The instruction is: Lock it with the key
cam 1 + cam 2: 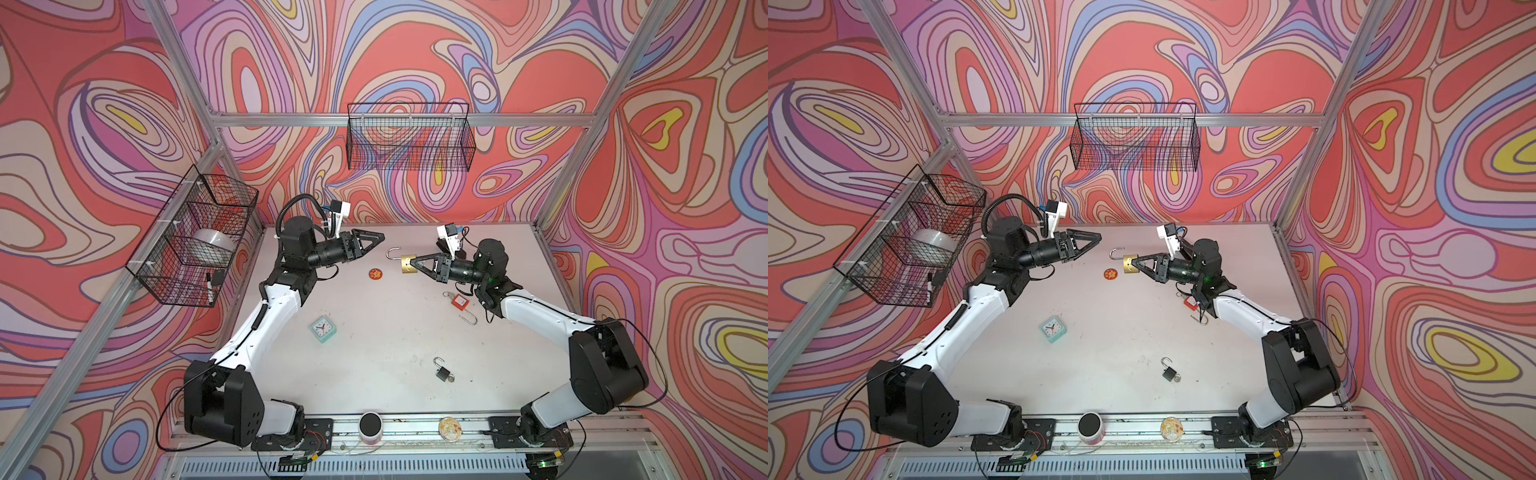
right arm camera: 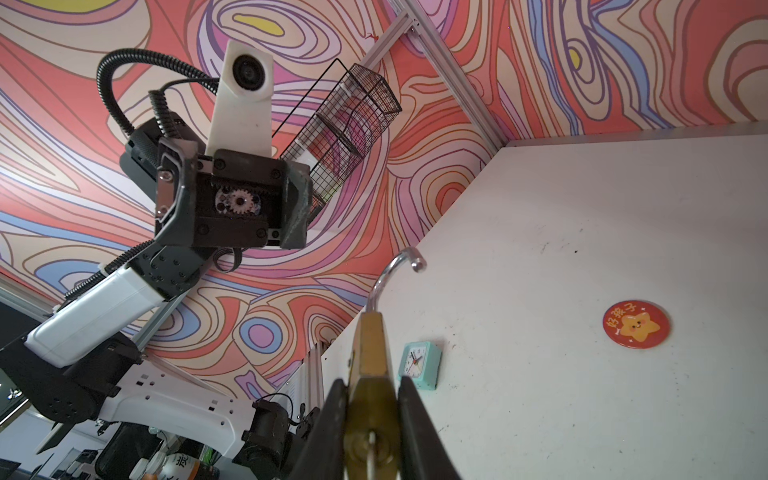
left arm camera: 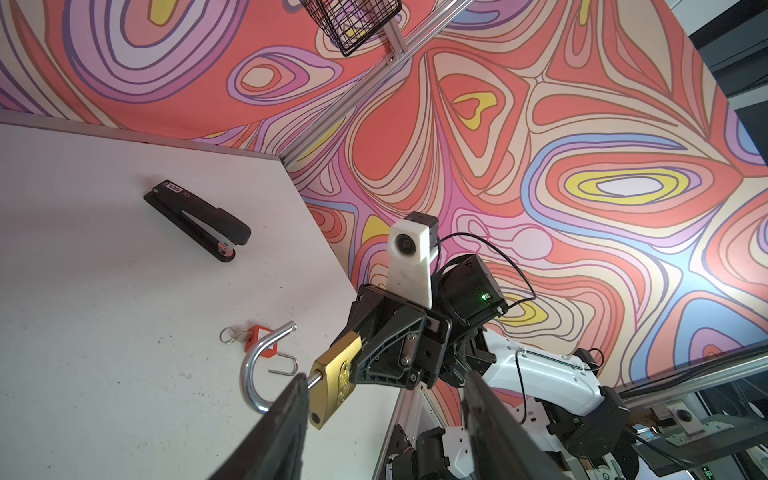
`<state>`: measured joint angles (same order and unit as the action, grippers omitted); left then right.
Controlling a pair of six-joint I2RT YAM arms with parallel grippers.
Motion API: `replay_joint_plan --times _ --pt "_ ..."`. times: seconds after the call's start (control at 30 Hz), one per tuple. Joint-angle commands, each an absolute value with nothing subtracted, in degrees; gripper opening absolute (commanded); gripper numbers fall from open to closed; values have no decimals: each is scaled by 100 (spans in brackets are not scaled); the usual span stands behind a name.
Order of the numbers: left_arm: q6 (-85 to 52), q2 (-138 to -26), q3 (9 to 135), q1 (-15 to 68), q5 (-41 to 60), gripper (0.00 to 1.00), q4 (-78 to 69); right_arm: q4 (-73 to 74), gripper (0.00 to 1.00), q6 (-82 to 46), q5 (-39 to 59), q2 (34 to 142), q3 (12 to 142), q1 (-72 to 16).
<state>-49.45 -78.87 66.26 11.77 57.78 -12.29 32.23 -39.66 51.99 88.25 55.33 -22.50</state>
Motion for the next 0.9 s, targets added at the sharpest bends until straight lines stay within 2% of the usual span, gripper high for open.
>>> replay_joint_plan --times 0.0,0.87 --pt "-4799 -7813 6771 1160 5990 61 -1106 3424 0 -3812 5337 8558 5678 -2335" --pt "-4808 -7833 6340 1160 6314 61 -1406 3860 0 -4191 5459 8930 6185 -2828"
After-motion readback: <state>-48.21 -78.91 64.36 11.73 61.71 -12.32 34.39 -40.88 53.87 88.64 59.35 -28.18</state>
